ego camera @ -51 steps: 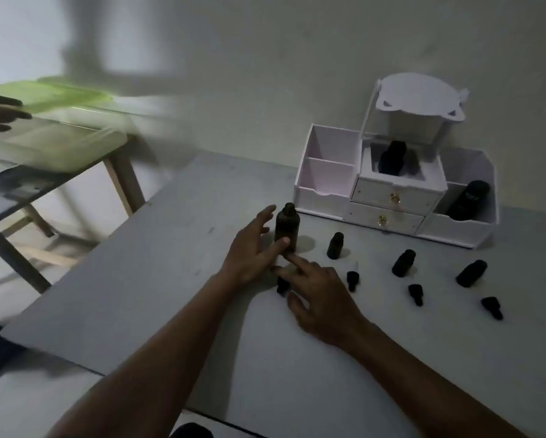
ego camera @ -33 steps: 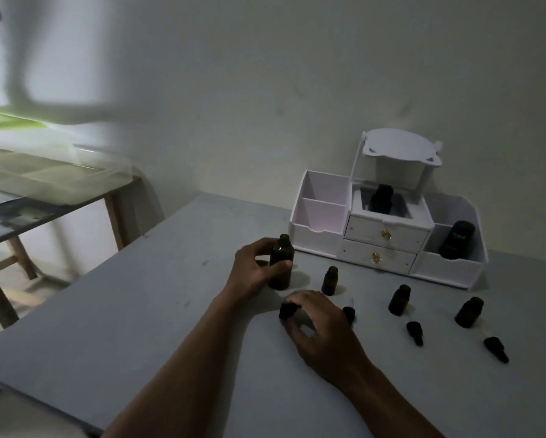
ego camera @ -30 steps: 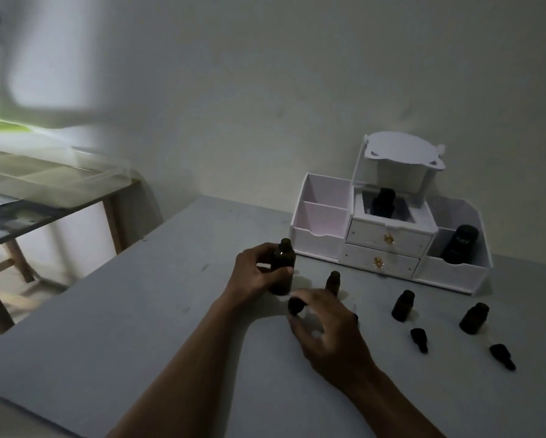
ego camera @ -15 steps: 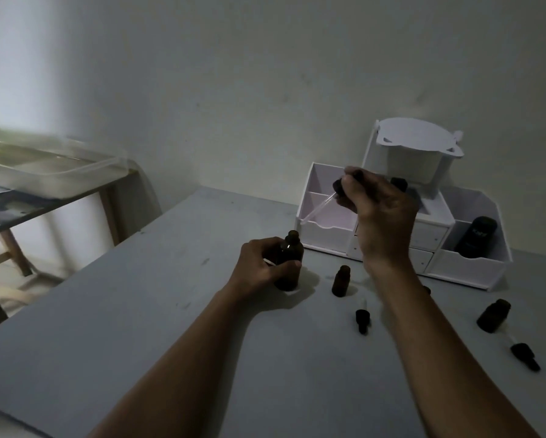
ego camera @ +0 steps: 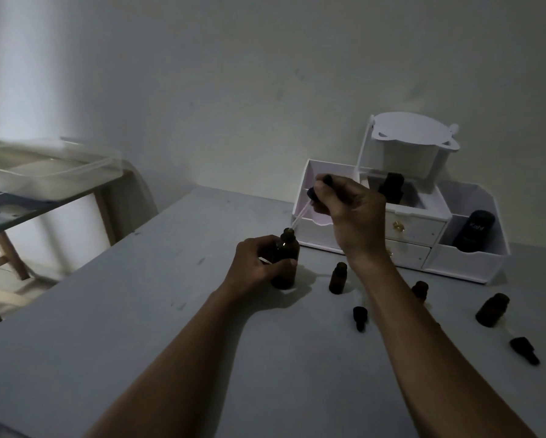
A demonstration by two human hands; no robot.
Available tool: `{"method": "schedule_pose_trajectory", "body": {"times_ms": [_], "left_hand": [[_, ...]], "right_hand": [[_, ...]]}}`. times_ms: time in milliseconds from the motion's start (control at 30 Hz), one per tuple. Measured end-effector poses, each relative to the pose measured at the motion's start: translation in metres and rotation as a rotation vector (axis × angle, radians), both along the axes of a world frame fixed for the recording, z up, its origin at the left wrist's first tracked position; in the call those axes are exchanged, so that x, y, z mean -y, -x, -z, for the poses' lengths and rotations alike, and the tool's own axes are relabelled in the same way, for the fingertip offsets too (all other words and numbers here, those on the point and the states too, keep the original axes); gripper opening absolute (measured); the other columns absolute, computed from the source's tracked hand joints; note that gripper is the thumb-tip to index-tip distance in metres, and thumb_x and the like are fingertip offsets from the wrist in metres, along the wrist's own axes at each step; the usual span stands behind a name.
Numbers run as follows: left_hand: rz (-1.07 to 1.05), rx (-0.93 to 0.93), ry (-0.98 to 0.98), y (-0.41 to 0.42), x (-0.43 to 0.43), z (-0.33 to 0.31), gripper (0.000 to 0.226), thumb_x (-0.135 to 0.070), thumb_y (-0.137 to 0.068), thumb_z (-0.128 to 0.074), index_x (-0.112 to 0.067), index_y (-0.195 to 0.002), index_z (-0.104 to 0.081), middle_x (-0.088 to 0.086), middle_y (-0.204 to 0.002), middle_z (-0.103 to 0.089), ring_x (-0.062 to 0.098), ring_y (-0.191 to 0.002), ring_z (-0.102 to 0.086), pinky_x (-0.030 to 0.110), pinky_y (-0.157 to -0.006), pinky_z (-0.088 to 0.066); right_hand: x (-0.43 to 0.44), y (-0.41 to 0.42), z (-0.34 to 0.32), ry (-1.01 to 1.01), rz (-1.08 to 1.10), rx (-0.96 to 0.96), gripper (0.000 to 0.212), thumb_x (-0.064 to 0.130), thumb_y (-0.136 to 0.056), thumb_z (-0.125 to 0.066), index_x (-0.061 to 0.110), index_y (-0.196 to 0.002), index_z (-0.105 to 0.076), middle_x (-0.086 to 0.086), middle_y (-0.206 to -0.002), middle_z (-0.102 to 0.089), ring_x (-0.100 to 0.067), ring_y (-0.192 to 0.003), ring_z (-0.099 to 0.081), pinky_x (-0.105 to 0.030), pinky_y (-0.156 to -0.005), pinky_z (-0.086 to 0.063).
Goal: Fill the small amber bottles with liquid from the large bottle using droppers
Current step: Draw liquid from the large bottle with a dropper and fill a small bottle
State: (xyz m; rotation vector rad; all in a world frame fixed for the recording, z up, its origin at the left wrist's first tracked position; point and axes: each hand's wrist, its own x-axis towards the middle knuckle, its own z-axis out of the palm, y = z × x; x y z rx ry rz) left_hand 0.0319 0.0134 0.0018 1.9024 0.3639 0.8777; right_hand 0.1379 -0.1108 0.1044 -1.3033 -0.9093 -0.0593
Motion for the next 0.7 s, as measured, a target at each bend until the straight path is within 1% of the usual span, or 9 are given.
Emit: {"method": "schedule_pose_trajectory", "body": {"times_ms": [67, 133, 233, 300, 400, 467, 600, 700], "left_hand": [[-0.005, 0.0, 0.0, -0.001, -0.001, 0.001, 0.014, -0.02, -0.079, -0.077, -0.028, -0.09, -0.073, -0.001, -0.085, -0.071, 0.009, -0.081, -0.066, 0.022, -0.068, -0.056], [-0.011, -0.003, -0.003, -0.001, -0.001, 0.001, 0.015, -0.021, -0.078, -0.078, -0.03, -0.089, -0.073, -0.003, -0.085, -0.071, 0.008, -0.081, -0.066, 0.023, -0.069, -0.057], [-0.005, -0.001, -0.009, 0.0, -0.001, 0.0, 0.016, -0.025, -0.078, -0.076, -0.037, -0.088, -0.071, -0.007, -0.086, -0.071, 0.006, -0.083, -0.066, 0.02, -0.069, -0.057], [0.001, 0.004, -0.029, -0.001, -0.002, 0.001, 0.014, -0.025, -0.078, -0.076, -0.034, -0.088, -0.072, -0.006, -0.085, -0.071, 0.009, -0.083, -0.066, 0.02, -0.068, -0.056], [-0.005, -0.006, -0.022, -0.002, -0.003, 0.001, 0.011, -0.028, -0.079, -0.075, -0.031, -0.089, -0.072, -0.006, -0.086, -0.072, 0.012, -0.083, -0.067, 0.022, -0.069, -0.057], [-0.005, -0.001, -0.034, -0.002, -0.003, 0.001, 0.012, -0.03, -0.078, -0.073, -0.031, -0.09, -0.072, -0.007, -0.087, -0.072, 0.012, -0.083, -0.068, 0.02, -0.07, -0.057], [-0.004, 0.008, -0.043, -0.001, -0.002, 0.0, 0.01, -0.03, -0.076, -0.072, -0.031, -0.086, -0.073, -0.005, -0.084, -0.073, 0.014, -0.081, -0.068, 0.023, -0.07, -0.058], [-0.002, 0.004, -0.073, -0.001, -0.005, 0.001, 0.015, -0.032, -0.075, -0.072, -0.023, -0.087, -0.074, -0.002, -0.082, -0.072, 0.017, -0.078, -0.068, 0.033, -0.071, -0.059]], "right_hand": [[-0.004, 0.002, 0.002, 0.05, 0.005, 0.037, 0.019, 0.019, -0.09, -0.07, 0.015, -0.109, -0.073, 0.0, -0.098, -0.076, -0.009, -0.088, -0.073, -0.027, -0.079, -0.061], [-0.008, 0.004, 0.004, 0.099, 0.0, 0.059, 0.021, 0.018, -0.09, -0.07, 0.015, -0.111, -0.073, 0.003, -0.099, -0.075, -0.007, -0.088, -0.073, -0.023, -0.08, -0.06], [-0.012, 0.004, 0.009, 0.184, -0.019, 0.054, 0.022, 0.016, -0.09, -0.07, 0.015, -0.112, -0.073, 0.011, -0.092, -0.073, 0.001, -0.084, -0.072, -0.012, -0.078, -0.056], [-0.014, 0.004, 0.013, 0.255, -0.032, 0.057, 0.021, 0.016, -0.089, -0.071, 0.016, -0.11, -0.074, 0.012, -0.088, -0.073, 0.003, -0.081, -0.071, -0.006, -0.073, -0.053], [-0.016, 0.004, 0.02, 0.339, -0.035, 0.077, 0.02, 0.017, -0.087, -0.072, 0.016, -0.107, -0.075, 0.006, -0.094, -0.074, 0.001, -0.083, -0.07, -0.004, -0.072, -0.051], [-0.016, 0.004, 0.023, 0.372, -0.035, 0.089, 0.018, 0.017, -0.087, -0.074, 0.016, -0.104, -0.076, 0.006, -0.094, -0.074, 0.004, -0.084, -0.068, -0.003, -0.072, -0.05], [-0.016, 0.004, 0.024, 0.403, -0.04, 0.082, 0.015, 0.018, -0.086, -0.075, 0.017, -0.101, -0.077, 0.007, -0.091, -0.074, 0.002, -0.084, -0.068, -0.005, -0.073, -0.051], [-0.015, 0.005, 0.024, 0.397, -0.037, 0.094, 0.015, 0.017, -0.086, -0.075, 0.014, -0.1, -0.077, 0.006, -0.089, -0.074, 0.003, -0.081, -0.068, -0.003, -0.07, -0.051]]}}
